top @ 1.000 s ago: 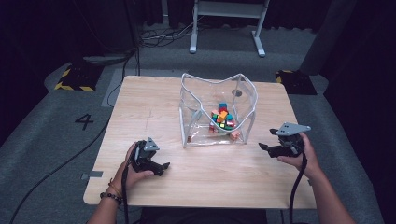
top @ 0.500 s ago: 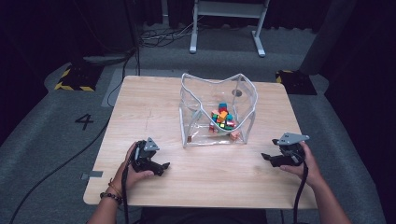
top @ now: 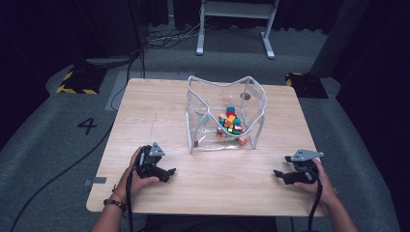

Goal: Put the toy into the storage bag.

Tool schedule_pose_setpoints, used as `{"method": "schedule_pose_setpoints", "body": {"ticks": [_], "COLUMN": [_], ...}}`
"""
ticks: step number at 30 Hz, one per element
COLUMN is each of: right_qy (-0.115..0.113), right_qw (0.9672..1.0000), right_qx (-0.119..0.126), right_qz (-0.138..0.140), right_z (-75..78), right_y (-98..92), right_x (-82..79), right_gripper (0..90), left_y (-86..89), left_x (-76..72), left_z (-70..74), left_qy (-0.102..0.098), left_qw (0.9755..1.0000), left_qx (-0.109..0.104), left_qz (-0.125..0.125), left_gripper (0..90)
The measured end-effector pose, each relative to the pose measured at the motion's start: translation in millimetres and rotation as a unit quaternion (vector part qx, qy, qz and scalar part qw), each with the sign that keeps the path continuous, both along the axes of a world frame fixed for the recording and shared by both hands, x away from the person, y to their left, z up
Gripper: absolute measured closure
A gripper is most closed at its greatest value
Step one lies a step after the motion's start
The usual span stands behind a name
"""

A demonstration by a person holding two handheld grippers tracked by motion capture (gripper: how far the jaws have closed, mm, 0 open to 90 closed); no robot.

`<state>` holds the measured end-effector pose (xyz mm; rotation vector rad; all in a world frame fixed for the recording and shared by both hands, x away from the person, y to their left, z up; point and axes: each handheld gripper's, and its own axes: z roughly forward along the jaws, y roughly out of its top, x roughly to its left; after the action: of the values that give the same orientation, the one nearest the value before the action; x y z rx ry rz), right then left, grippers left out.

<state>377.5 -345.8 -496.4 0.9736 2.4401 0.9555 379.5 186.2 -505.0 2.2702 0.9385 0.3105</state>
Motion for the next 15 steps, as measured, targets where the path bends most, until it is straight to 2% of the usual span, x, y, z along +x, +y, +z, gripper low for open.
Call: {"method": "schedule_pose_setpoints", "body": {"ticks": [1, 4, 5, 15], "right_qy": [-0.001, 0.002, -0.005, -0.004], "right_qw": [1.0, 0.9991, 0.9988, 0.9987], "right_qx": [0.003, 0.037, 0.044, 0.043], "right_qz": [-0.001, -0.018, -0.021, -0.029], "right_z": [-1.1, -7.0, -8.6, -8.9], "right_y": [-1.7, -6.6, -7.5, -8.1], "right_x": [-0.7, -3.5, -4.6, -5.3], "right_gripper": [19.8, 18.0, 17.7, 15.9], "left_y": [0.0, 0.0, 0.0, -0.1], "left_x": [0.0, 0.0, 0.0, 0.1], "left_z": [0.0, 0.0, 0.0, -0.2], "left_qy": [0.0, 0.0, 0.0, -0.001], "left_qw": [1.0, 1.0, 1.0, 1.0], "left_qx": [0.0, 0.0, 0.0, 0.0], "left_qz": [0.0, 0.0, 0.0, 0.0], "left_gripper": [0.6, 0.6, 0.5, 0.5]}}
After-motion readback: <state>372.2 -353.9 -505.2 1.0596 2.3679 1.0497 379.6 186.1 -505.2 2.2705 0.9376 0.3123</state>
